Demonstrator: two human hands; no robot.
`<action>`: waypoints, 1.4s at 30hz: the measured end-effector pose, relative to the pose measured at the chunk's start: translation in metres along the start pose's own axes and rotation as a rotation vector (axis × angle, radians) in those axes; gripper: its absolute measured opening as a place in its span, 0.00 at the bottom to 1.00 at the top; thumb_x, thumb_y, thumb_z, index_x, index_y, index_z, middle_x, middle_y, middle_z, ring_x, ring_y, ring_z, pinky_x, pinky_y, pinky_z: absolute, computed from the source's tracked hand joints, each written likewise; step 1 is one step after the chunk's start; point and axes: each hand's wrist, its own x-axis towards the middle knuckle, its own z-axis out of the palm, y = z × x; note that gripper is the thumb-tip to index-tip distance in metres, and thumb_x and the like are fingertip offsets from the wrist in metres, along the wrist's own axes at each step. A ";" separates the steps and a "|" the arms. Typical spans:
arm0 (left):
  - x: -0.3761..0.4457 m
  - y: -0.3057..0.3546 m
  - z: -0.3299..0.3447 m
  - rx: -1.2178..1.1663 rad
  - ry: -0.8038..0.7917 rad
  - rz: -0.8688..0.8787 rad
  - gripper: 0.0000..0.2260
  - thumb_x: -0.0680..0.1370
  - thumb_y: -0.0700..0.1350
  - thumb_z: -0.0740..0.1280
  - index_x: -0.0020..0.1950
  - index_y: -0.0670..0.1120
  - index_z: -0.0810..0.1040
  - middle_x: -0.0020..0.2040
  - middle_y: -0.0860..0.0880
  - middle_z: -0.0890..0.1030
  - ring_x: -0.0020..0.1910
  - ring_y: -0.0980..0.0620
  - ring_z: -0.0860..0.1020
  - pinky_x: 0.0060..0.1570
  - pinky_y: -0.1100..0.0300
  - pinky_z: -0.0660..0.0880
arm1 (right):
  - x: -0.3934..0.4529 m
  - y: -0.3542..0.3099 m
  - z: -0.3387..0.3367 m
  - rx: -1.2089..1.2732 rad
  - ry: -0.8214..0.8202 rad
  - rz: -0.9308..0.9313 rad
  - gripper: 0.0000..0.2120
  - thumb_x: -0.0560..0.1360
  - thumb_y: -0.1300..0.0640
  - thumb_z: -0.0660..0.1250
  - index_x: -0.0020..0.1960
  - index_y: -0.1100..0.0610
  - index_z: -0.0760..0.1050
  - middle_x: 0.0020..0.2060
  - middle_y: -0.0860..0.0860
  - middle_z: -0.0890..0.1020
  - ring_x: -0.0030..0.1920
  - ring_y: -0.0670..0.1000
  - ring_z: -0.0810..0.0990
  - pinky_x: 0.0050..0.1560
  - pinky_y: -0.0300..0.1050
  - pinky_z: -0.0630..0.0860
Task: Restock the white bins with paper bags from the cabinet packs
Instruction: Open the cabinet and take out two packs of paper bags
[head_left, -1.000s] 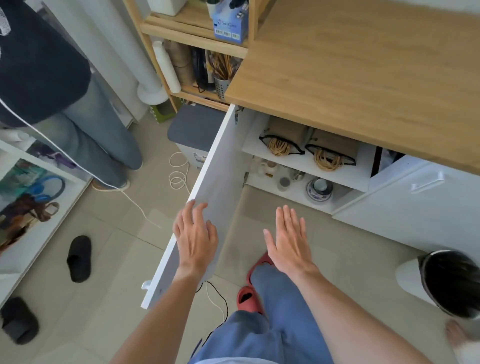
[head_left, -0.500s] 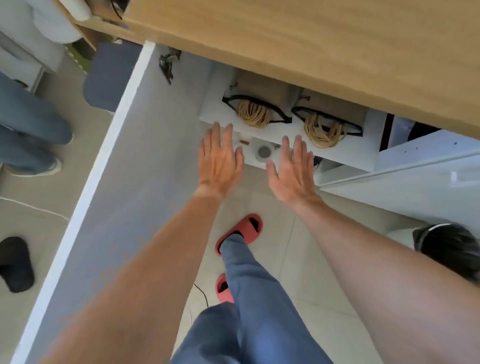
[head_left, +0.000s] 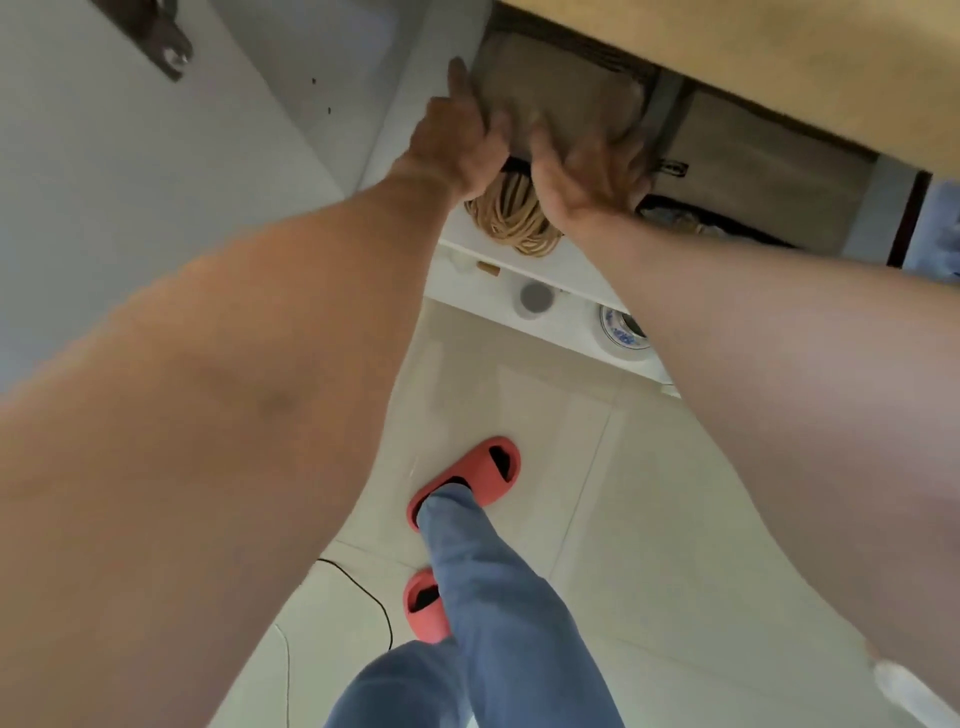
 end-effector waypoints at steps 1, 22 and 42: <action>-0.001 0.000 0.003 0.010 0.018 -0.016 0.32 0.81 0.59 0.51 0.81 0.47 0.46 0.70 0.37 0.70 0.63 0.38 0.75 0.62 0.46 0.74 | -0.002 0.001 0.001 -0.024 -0.002 -0.025 0.43 0.76 0.30 0.54 0.80 0.57 0.52 0.76 0.64 0.57 0.75 0.66 0.58 0.73 0.59 0.52; -0.362 -0.061 -0.047 0.170 0.077 0.045 0.24 0.82 0.58 0.42 0.79 0.60 0.46 0.62 0.37 0.71 0.44 0.40 0.74 0.47 0.46 0.77 | -0.350 0.029 -0.067 0.195 -0.078 -0.179 0.41 0.68 0.30 0.68 0.76 0.40 0.59 0.63 0.54 0.61 0.66 0.61 0.64 0.59 0.55 0.75; -0.404 0.084 -0.190 0.627 0.487 0.577 0.26 0.80 0.42 0.36 0.47 0.41 0.75 0.78 0.39 0.60 0.37 0.45 0.68 0.27 0.56 0.62 | -0.372 -0.051 -0.248 0.287 0.340 -0.319 0.42 0.69 0.31 0.69 0.77 0.44 0.62 0.66 0.58 0.62 0.67 0.60 0.63 0.65 0.59 0.73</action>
